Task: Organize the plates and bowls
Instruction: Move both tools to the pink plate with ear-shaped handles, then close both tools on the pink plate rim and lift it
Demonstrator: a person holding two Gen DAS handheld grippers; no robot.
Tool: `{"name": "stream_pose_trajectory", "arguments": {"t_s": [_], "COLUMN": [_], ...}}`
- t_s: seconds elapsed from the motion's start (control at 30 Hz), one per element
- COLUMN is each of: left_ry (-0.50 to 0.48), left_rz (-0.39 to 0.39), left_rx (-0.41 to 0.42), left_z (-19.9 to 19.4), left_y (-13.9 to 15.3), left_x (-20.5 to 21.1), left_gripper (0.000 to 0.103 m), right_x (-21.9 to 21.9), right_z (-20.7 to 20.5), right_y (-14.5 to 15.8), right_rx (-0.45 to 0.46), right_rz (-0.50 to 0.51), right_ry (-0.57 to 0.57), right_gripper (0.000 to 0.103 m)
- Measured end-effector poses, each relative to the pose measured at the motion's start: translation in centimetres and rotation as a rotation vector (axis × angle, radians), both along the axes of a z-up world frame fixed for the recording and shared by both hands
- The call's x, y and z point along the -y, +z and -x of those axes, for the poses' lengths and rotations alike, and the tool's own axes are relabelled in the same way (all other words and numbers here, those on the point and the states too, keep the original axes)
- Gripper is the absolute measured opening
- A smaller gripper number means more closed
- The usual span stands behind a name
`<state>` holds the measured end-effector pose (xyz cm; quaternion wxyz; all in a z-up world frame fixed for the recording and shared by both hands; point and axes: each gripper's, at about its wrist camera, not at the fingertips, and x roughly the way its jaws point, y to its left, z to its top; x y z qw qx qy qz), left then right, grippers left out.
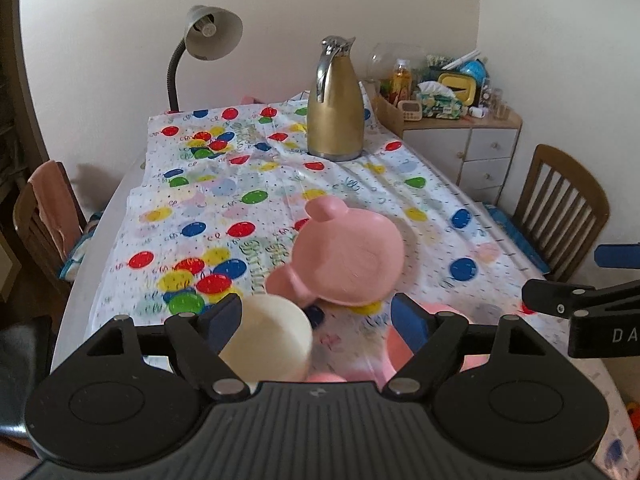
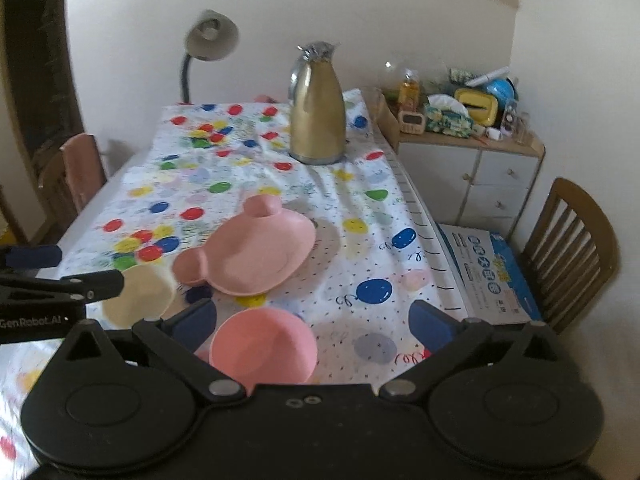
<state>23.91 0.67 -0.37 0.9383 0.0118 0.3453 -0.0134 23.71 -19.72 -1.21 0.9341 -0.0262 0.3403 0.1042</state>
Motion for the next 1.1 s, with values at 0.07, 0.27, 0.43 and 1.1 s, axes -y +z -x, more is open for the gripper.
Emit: {"name": "stream_pose_trajectory", "arguments": {"t_s": [0.07,0.27,0.43,1.1], "left_ry": [-0.007,-0.031,-0.053,-0.101], "left_rz": [-0.003,-0.005,-0.005,0.072], "left_rx": [-0.009,-0.034,-0.052,-0.200], "left_z": [-2.0,-7.1,-10.6,-23.3], "left_y": [-0.5,-2.4,-4.1,-11.7], "left_x": [-0.5,-1.9,-2.8,-5.0], "left_gripper": [0.082,0.082,0.082,0.062], "right_x": [-0.4,-2.2,-3.5,-5.2], "right_z": [-1.8,-6.6,-9.9,-20.9], "right_y": [-0.6,-2.0,-3.6,-12.1], "right_rx": [-0.022,-0.043,-0.077,-0.345], "right_rz": [0.005,0.057,0.095,0.017], "right_ry": [-0.019,-0.027,-0.041,-0.086], "right_gripper": [0.102,0.100,0.099,0.049]}}
